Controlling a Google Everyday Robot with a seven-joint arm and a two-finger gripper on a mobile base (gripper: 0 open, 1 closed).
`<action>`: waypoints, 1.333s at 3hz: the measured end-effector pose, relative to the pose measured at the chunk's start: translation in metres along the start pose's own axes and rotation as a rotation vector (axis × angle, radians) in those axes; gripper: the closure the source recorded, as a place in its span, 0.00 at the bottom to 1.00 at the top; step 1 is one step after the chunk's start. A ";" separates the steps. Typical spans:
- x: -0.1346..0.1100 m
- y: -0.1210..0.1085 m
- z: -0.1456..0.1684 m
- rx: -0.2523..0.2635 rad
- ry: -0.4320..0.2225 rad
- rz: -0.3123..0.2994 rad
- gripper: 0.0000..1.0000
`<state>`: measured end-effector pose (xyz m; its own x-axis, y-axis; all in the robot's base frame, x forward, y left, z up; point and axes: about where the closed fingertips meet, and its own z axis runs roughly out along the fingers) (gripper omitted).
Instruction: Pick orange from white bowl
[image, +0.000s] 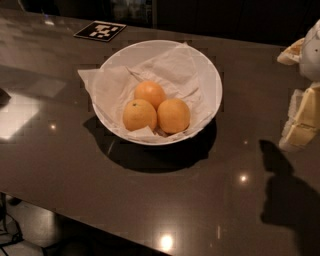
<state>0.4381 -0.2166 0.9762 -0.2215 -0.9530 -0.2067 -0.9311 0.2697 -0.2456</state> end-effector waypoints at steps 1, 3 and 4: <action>0.000 0.000 0.000 0.000 0.000 0.000 0.00; -0.042 -0.002 0.012 -0.057 0.131 -0.042 0.00; -0.071 0.001 0.018 -0.058 0.151 -0.139 0.00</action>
Offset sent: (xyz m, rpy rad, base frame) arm 0.0039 0.0267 -0.0024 -0.1537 0.1991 -0.0691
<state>0.4586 -0.1465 0.9733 -0.1269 -0.9915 -0.0295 -0.9699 0.1302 -0.2058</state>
